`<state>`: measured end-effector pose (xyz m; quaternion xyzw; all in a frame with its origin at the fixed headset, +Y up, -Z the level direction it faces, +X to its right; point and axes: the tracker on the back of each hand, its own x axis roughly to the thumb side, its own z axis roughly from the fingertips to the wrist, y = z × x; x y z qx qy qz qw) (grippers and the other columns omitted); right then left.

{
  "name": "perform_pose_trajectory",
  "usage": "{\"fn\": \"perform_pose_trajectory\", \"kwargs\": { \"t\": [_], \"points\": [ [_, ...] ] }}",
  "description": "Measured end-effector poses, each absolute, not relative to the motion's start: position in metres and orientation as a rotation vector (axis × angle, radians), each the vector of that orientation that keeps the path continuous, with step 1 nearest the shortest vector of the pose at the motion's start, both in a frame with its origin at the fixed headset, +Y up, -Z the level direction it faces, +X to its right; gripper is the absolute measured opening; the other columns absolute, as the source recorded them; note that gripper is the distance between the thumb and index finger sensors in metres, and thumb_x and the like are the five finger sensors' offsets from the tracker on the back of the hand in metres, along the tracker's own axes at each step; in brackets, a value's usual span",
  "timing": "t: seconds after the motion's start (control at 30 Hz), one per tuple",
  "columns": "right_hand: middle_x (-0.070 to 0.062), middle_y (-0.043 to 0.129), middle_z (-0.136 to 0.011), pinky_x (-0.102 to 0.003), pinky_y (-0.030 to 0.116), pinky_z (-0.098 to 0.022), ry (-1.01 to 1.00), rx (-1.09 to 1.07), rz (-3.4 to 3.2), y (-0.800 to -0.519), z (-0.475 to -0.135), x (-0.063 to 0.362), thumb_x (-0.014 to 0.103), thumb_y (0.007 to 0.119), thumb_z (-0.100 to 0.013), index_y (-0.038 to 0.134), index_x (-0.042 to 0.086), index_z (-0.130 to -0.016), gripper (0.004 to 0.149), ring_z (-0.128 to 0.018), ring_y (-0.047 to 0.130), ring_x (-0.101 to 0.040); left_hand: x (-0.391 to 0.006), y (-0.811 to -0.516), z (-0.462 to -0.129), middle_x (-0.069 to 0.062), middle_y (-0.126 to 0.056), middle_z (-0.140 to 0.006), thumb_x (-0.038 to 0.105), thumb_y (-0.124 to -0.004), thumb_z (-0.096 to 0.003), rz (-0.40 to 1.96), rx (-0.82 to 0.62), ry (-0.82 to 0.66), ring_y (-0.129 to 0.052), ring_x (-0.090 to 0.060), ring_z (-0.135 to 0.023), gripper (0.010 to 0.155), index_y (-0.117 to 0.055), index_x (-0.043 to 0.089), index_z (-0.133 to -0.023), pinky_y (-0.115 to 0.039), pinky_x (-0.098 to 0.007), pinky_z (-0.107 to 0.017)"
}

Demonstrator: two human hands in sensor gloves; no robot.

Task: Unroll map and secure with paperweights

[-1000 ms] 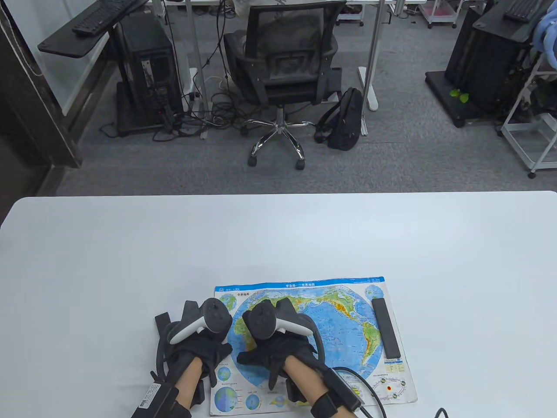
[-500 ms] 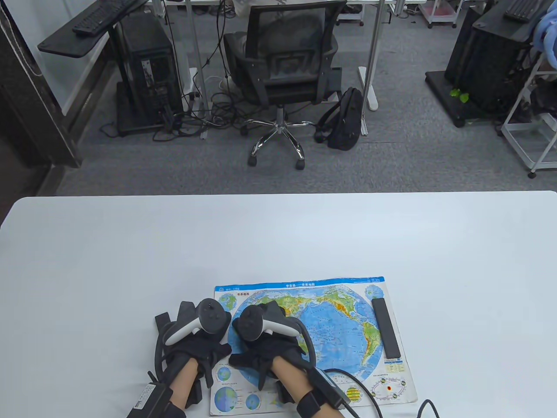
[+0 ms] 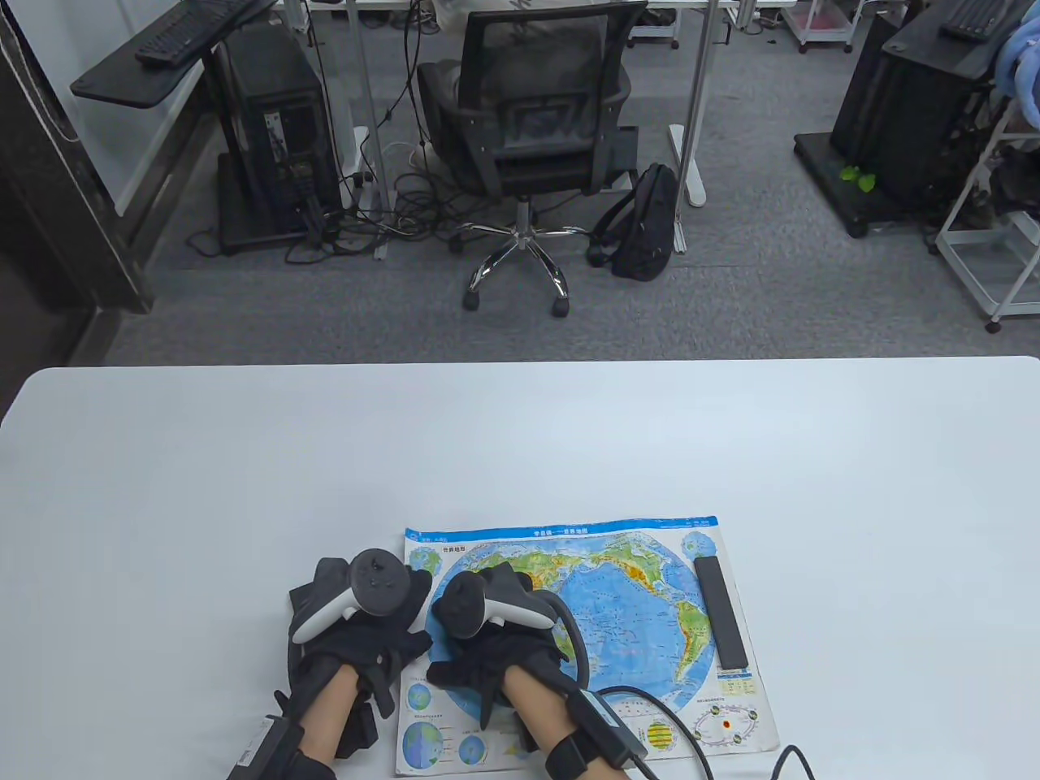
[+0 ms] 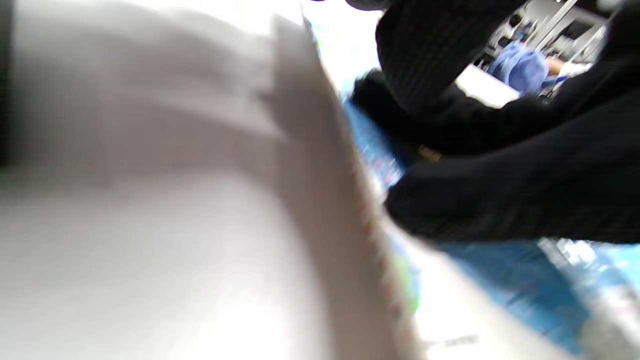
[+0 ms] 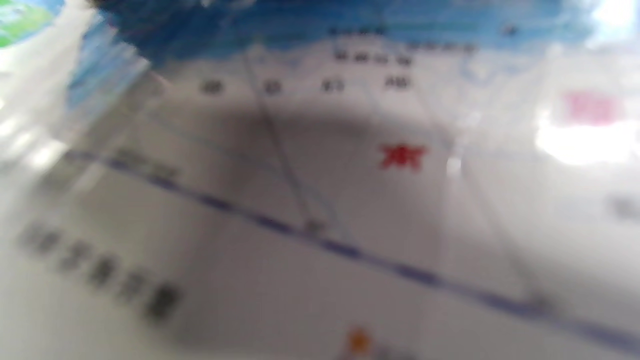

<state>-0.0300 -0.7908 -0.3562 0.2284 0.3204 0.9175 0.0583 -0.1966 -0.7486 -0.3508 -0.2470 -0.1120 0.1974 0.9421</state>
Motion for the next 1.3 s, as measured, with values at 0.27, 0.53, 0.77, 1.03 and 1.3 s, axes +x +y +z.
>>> {"fn": "perform_pose_trajectory", "kwargs": {
  "t": [0.27, 0.53, 0.77, 1.03, 1.3],
  "points": [
    [-0.030, -0.011, -0.099, -0.087, 0.017, -0.036, 0.966, 0.690, 2.785, -0.791, -0.357, -0.030, 0.058, 0.061, -0.056, 0.014, 0.029, -0.103, 0.072, -0.075, -0.006, -0.068, -0.236, -0.734, -0.345, -0.015, 0.000, -0.110, 0.059, -0.061, -0.0532, 0.540, -0.375, 0.007, -0.006, -0.044, -0.100, 0.081, -0.008, 0.027, -0.106, -0.018, -0.062, -0.069],
    [-0.029, -0.011, -0.099, -0.087, 0.017, -0.036, 0.965, 0.689, 2.784, -0.791, -0.357, -0.030, 0.058, 0.060, -0.056, 0.014, 0.029, -0.103, 0.072, -0.075, -0.006, -0.067, -0.265, -0.785, -0.336, -0.025, 0.020, -0.097, 0.066, -0.058, -0.0520, 0.385, -0.529, 0.236, 0.006, -0.054, -0.090, 0.090, 0.015, 0.030, -0.092, -0.016, -0.068, -0.063],
    [-0.029, -0.012, -0.099, -0.087, 0.017, -0.036, 0.972, 0.687, 2.786, -0.790, -0.357, -0.030, 0.058, 0.060, -0.056, 0.013, 0.029, -0.103, 0.072, -0.075, -0.006, -0.067, -0.267, -0.791, -0.335, -0.031, 0.002, -0.103, 0.056, -0.061, -0.0539, 0.356, -0.547, 0.243, -0.006, -0.056, -0.092, 0.085, 0.001, 0.021, -0.101, -0.023, -0.068, -0.064],
    [-0.029, -0.012, -0.099, -0.087, 0.016, -0.036, 0.968, 0.687, 2.787, -0.790, -0.357, -0.030, 0.059, 0.060, -0.056, 0.013, 0.029, -0.103, 0.073, -0.075, -0.006, -0.067, -0.271, -0.779, -0.333, -0.024, -0.025, -0.109, 0.030, -0.068, -0.0530, 0.291, -0.431, 0.227, -0.032, -0.050, -0.097, 0.066, -0.027, 0.029, -0.105, -0.045, -0.061, -0.067],
    [-0.029, -0.012, -0.099, -0.087, 0.016, -0.037, 0.974, 0.688, 2.786, -0.790, -0.356, -0.030, 0.059, 0.060, -0.056, 0.012, 0.029, -0.103, 0.073, -0.075, -0.007, -0.067, -0.265, -0.771, -0.332, -0.018, -0.050, -0.109, 0.025, -0.077, -0.0488, 0.160, -0.340, 0.214, -0.060, -0.041, -0.089, 0.065, -0.043, 0.035, -0.104, -0.073, -0.049, -0.053]
  ]
}}
